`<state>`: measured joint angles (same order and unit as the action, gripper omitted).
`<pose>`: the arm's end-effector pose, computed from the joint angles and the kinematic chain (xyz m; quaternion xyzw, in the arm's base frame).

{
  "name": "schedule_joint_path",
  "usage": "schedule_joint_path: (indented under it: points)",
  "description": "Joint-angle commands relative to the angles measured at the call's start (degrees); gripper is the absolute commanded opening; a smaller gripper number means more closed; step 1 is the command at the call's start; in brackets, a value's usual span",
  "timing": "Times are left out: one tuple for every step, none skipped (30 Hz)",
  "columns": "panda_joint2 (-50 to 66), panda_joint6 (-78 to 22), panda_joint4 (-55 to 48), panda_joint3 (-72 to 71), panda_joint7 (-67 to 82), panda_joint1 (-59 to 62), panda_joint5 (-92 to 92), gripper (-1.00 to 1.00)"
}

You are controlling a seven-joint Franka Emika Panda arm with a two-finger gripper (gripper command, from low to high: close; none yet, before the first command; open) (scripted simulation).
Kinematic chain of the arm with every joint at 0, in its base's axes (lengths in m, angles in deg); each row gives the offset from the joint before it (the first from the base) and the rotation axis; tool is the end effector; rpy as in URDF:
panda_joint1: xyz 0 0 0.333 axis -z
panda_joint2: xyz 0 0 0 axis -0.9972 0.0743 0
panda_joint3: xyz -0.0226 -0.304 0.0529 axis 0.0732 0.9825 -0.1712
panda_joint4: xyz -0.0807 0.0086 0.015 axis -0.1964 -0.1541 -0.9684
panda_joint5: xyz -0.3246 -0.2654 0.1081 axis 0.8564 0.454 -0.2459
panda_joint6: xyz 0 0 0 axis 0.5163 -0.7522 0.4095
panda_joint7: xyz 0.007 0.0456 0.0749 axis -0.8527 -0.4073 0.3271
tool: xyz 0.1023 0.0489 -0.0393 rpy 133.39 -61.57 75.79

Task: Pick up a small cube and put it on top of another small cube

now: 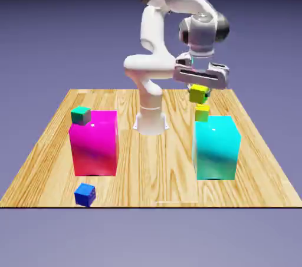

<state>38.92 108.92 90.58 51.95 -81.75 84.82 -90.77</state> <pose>0.3269 0.2092 0.4278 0.8126 -0.5800 -0.0562 0.0084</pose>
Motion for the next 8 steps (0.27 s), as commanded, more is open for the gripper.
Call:
schedule_joint_path:
  points:
    - [0.7, 2.44, 1.78, -0.85, 0.12, -0.24, -0.61, -1.0]
    - [1.41, 4.93, 3.56, -1.71, 0.26, -0.47, -1.34, -1.0]
    - [2.11, 7.42, 5.34, -2.57, 0.4, -0.71, -2.07, -1.0]
    - [2.81, 9.91, 7.12, -3.42, 0.55, -0.95, -2.8, -1.0]
    - [3.16, 11.14, 8.0, -3.84, 0.62, -1.06, -3.16, -1.0]
    - [3.16, 11.14, 8.0, -3.84, 0.62, -1.06, -3.16, 1.0]
    - [3.16, 11.14, 8.0, -3.84, 0.62, -1.06, -3.16, 1.0]
    - [2.46, 8.65, 6.22, -2.99, 0.47, -0.83, -2.43, 1.0]
